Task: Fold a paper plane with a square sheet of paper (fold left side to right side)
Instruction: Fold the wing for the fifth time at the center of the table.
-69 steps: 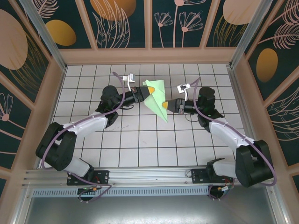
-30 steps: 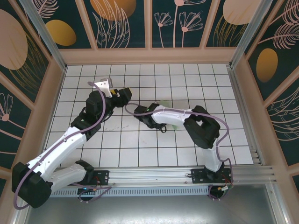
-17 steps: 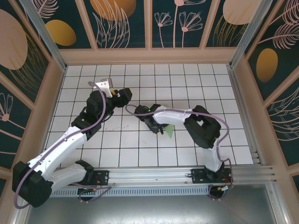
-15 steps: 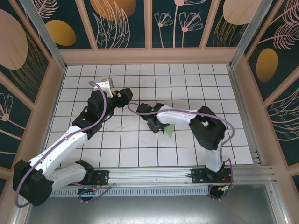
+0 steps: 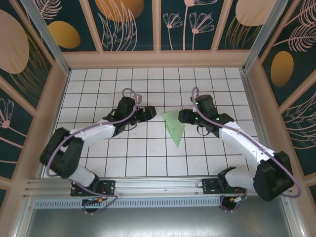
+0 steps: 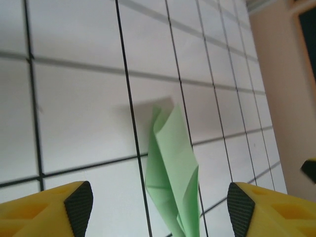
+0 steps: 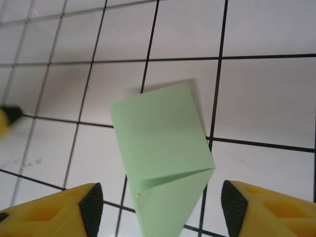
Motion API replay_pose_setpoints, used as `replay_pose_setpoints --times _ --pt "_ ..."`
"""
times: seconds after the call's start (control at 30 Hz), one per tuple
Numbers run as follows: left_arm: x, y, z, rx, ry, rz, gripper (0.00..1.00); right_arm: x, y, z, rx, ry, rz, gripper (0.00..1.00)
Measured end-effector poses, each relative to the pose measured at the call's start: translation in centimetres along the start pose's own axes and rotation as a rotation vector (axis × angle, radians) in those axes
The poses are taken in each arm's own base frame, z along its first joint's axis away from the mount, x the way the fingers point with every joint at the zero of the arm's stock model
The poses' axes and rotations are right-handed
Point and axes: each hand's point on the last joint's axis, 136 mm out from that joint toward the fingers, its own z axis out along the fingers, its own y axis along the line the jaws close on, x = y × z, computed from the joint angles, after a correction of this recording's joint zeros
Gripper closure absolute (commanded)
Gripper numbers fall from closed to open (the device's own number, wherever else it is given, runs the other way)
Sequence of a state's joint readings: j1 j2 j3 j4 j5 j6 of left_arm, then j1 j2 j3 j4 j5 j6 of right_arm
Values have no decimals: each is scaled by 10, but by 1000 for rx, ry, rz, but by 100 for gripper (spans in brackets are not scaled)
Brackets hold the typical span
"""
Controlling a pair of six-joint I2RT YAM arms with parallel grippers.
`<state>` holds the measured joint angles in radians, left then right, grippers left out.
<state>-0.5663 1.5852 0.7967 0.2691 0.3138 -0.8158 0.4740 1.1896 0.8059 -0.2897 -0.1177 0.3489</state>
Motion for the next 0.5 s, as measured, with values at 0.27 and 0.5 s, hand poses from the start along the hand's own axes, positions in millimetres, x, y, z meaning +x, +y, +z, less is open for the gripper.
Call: replay_pose_setpoints --times 0.27,0.5 --pt "19 -3 49 99 127 -61 27 7 -30 -7 -137 -83 207 14" --pt "20 -7 73 159 165 -79 50 8 -34 -9 -235 -101 284 7"
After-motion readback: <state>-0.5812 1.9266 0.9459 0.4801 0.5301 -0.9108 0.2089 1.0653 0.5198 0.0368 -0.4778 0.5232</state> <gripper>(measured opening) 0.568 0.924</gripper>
